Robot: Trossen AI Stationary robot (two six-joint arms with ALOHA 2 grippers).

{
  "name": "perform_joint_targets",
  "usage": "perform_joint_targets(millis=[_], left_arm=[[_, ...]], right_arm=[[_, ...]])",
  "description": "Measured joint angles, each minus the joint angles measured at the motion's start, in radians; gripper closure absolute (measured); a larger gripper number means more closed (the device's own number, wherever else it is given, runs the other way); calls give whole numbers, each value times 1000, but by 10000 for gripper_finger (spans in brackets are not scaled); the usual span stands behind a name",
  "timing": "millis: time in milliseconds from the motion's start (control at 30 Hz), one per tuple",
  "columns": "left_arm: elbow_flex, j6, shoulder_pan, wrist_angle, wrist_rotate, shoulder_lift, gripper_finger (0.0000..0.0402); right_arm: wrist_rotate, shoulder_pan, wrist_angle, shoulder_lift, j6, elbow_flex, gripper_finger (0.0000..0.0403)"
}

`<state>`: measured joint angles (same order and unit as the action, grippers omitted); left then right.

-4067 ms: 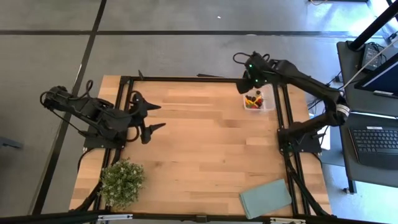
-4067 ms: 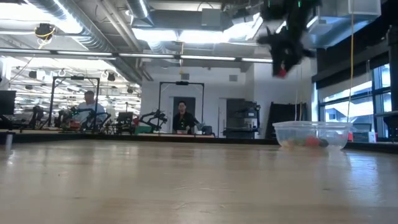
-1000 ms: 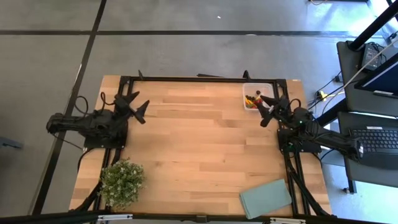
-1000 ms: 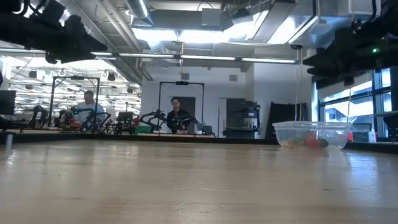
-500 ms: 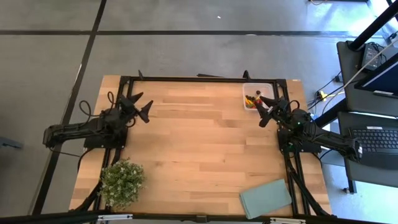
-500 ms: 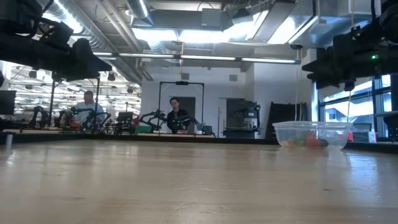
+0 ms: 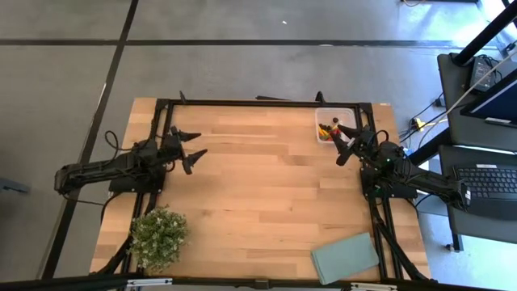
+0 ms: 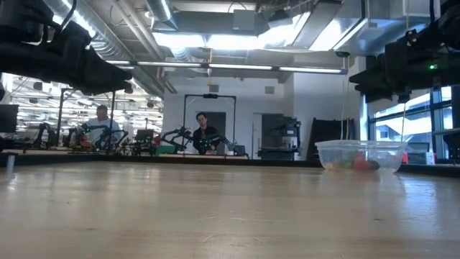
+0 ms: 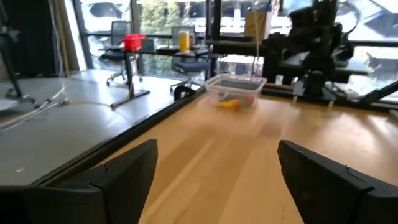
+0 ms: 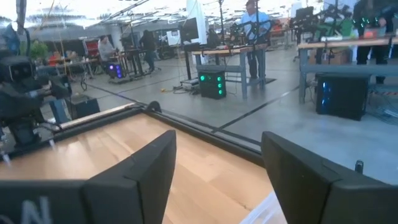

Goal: Pick and placing Produce into tupperware
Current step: Return to Home Position

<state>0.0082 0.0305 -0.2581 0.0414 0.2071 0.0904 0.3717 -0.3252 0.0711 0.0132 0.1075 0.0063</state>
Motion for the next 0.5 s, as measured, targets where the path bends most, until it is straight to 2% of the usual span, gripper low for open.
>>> perform_joint_targets(millis=[100, 233, 500], left_arm=[[0, 34, -3, 5, 42, 23, 75], [0, 43, -17, 11, 91, 34, 75], [0, 1, -19, 12, 98, 33, 75]], right_arm=[[0, 0, 0, 0, 43, 0, 166], [0, 0, 0, 0, 23, 0, 166], [-6, 0, -2, 6, -49, 0, 166]])
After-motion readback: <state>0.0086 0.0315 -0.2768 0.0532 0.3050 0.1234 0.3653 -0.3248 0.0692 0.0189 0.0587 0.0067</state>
